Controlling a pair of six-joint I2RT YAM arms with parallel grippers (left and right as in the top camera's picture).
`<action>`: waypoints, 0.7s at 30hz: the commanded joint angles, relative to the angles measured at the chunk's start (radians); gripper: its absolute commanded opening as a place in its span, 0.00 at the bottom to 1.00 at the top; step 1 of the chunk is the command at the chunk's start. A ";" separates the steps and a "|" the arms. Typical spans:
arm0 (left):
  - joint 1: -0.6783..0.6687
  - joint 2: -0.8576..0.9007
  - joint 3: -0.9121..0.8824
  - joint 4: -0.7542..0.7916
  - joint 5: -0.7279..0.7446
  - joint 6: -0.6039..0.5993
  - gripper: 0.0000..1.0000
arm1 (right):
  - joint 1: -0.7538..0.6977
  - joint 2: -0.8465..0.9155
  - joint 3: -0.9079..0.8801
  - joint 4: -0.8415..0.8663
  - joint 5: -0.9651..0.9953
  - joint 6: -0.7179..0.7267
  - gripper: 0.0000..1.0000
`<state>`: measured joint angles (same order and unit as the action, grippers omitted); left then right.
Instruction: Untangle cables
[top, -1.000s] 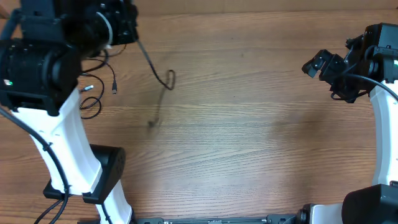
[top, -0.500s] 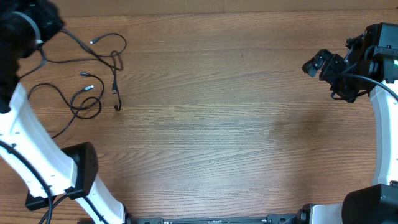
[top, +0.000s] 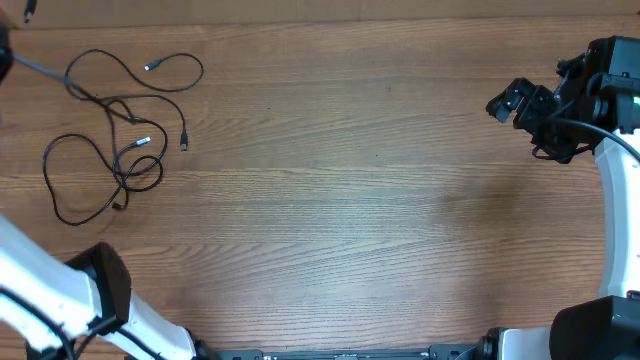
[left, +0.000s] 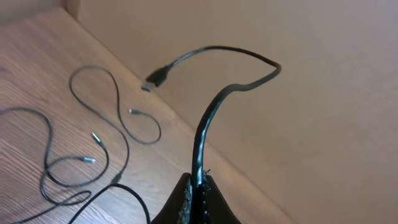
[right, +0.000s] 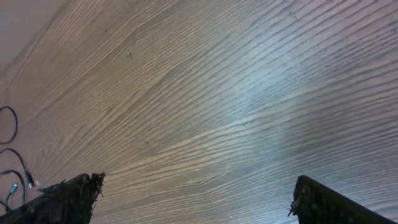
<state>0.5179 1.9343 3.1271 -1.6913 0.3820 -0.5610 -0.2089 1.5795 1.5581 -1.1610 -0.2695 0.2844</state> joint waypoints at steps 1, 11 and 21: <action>0.018 -0.084 -0.030 0.002 -0.034 0.051 0.04 | -0.002 0.002 -0.002 0.014 0.006 0.001 1.00; 0.032 -0.242 -0.469 0.002 -0.182 0.092 0.04 | -0.002 0.002 -0.002 0.004 0.007 0.000 1.00; 0.272 -0.352 -0.843 0.002 -0.273 -0.035 0.04 | -0.002 0.002 -0.002 0.007 0.007 0.000 1.00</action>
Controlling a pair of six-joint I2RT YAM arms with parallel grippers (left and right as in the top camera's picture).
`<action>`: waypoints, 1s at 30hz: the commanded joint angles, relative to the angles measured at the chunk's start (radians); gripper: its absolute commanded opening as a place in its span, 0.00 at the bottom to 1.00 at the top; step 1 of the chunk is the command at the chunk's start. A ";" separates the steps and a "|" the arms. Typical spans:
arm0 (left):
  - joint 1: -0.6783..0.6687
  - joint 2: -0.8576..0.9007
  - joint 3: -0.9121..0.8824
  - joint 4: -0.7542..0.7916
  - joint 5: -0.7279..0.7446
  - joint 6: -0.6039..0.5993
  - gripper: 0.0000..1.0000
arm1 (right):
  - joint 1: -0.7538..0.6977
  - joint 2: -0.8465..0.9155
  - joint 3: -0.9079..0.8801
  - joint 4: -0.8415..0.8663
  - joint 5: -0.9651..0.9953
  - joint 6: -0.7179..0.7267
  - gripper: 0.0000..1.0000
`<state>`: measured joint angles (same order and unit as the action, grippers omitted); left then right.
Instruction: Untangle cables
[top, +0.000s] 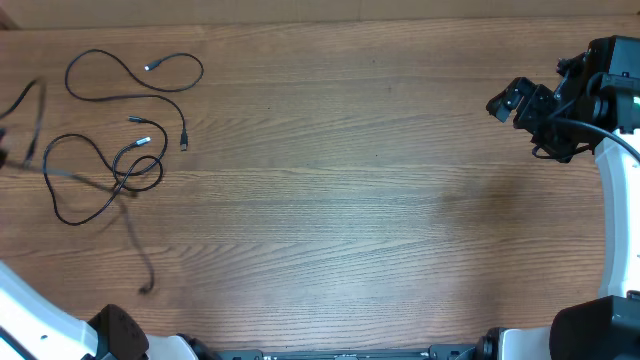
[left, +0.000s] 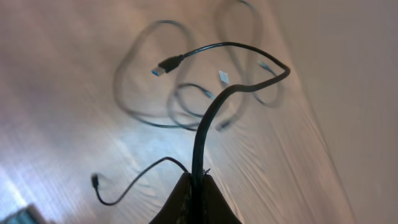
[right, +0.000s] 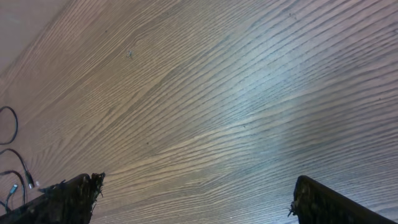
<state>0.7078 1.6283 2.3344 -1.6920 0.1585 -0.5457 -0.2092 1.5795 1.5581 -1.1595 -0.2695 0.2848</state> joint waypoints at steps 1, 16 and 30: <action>0.112 -0.047 -0.074 0.003 -0.052 -0.063 0.04 | -0.002 0.002 -0.002 0.006 0.007 0.000 1.00; 0.283 -0.046 -0.422 0.118 -0.035 -0.201 0.04 | -0.002 0.002 -0.002 0.000 0.006 0.000 1.00; 0.314 -0.039 -0.718 0.308 -0.040 -0.275 0.04 | -0.002 0.002 -0.002 -0.002 0.006 0.000 1.00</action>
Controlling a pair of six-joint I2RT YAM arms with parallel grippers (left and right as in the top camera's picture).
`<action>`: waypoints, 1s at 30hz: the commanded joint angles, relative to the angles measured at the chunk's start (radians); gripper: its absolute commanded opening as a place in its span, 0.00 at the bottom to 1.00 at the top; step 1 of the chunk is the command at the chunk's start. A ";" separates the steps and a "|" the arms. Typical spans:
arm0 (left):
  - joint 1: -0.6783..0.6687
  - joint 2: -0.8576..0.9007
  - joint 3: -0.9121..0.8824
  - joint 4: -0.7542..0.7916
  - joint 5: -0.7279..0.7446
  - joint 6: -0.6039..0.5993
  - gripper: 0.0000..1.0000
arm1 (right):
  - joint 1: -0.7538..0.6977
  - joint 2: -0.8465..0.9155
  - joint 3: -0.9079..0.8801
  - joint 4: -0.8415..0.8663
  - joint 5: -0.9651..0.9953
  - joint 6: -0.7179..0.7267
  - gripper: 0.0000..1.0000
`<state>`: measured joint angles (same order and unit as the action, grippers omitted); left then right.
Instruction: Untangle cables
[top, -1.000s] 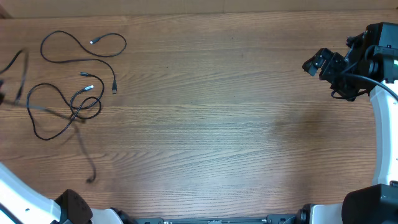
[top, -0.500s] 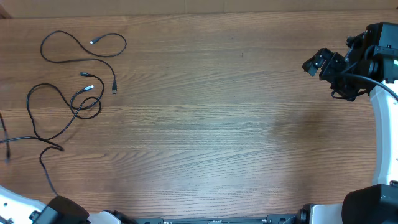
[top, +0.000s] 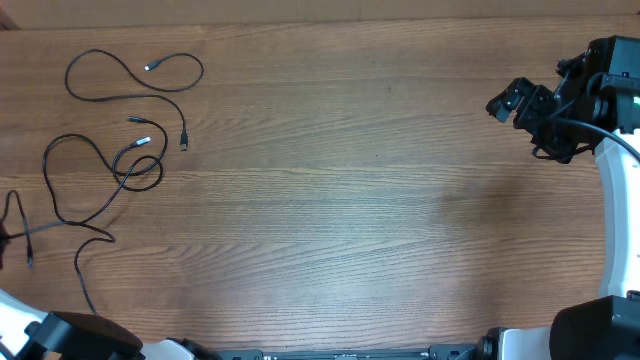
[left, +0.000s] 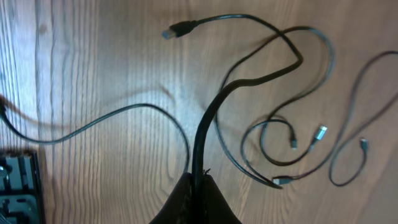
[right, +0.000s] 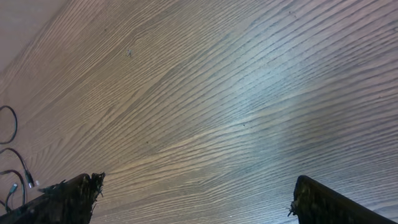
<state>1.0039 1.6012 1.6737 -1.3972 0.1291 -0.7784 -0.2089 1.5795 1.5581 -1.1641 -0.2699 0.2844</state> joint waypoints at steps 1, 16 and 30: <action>0.019 -0.011 -0.082 0.020 -0.011 -0.042 0.04 | -0.002 0.002 -0.002 0.003 0.007 0.001 1.00; 0.012 -0.011 -0.388 0.131 -0.108 -0.029 0.08 | -0.002 0.002 -0.002 0.018 0.006 0.004 1.00; -0.057 -0.011 -0.443 0.224 -0.105 0.027 0.72 | -0.002 0.002 -0.002 0.018 -0.001 0.004 1.00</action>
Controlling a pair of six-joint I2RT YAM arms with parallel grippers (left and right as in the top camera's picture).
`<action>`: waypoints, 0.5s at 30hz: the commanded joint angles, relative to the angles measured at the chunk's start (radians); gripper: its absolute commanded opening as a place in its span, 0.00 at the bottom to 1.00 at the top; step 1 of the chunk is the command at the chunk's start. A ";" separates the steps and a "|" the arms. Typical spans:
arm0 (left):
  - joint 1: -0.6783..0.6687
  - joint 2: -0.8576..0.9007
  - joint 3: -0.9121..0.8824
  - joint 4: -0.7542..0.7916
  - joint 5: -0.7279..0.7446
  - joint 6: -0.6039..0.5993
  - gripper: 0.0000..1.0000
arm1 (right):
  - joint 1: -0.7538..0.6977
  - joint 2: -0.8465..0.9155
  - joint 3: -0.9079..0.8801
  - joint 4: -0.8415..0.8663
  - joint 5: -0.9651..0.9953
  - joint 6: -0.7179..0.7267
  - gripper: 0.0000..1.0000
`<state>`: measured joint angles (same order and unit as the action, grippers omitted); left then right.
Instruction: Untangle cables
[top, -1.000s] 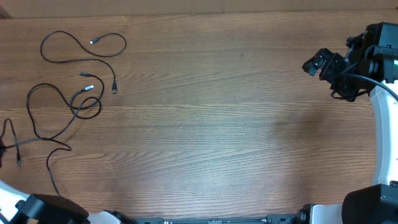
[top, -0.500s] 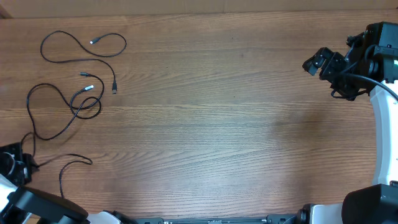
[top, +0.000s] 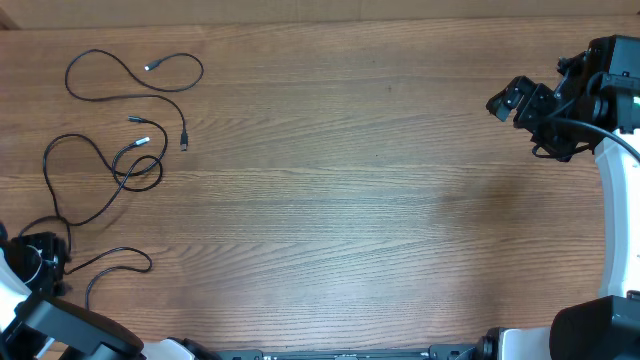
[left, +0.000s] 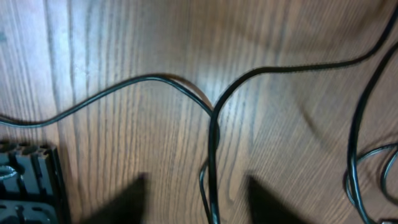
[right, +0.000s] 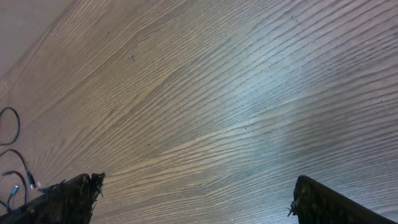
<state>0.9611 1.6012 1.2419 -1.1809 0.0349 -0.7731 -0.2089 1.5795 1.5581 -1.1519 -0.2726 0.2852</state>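
A thick black cable (top: 120, 255) lies in a curl at the table's front left, apart from the others. My left gripper (top: 40, 255) is low over its near end, open; in the left wrist view the cable (left: 211, 149) runs on the wood between the spread fingers of the left gripper (left: 196, 180). Two thin cables stay at the far left: one loop (top: 68, 78) at the back, one loop (top: 45, 162) nearer, their ends close together. My right gripper (top: 515, 100) hangs open at the far right, and in its wrist view the right gripper (right: 196, 182) holds nothing.
The wooden table (top: 350, 200) bears nothing else. The left arm's base (top: 70, 330) sits at the front left corner. A black fixture (left: 28, 180) shows at the table's edge in the left wrist view.
My left gripper was shut on the thick cable above the table's left edge. Now it is open and low at the front left, and the cable lies on the wood.
First my left gripper held the thick cable at the far left corner, its length mixed with the thin cables. Then the cable trailed over the nearer loop. Then it hung clear of both thin cables at the front left. Now it lies there, let go.
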 joint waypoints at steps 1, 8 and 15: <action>-0.020 -0.011 -0.011 0.016 0.001 0.049 0.80 | -0.002 0.002 -0.002 0.006 0.002 0.003 1.00; -0.029 -0.011 -0.010 0.021 0.145 0.227 0.94 | -0.002 0.002 -0.002 0.006 0.002 0.003 1.00; -0.037 -0.011 -0.019 -0.041 0.146 0.190 0.96 | -0.002 0.002 -0.002 0.021 -0.014 0.004 1.00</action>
<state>0.9352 1.6012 1.2392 -1.2224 0.1604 -0.5938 -0.2089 1.5795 1.5581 -1.1408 -0.2737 0.2878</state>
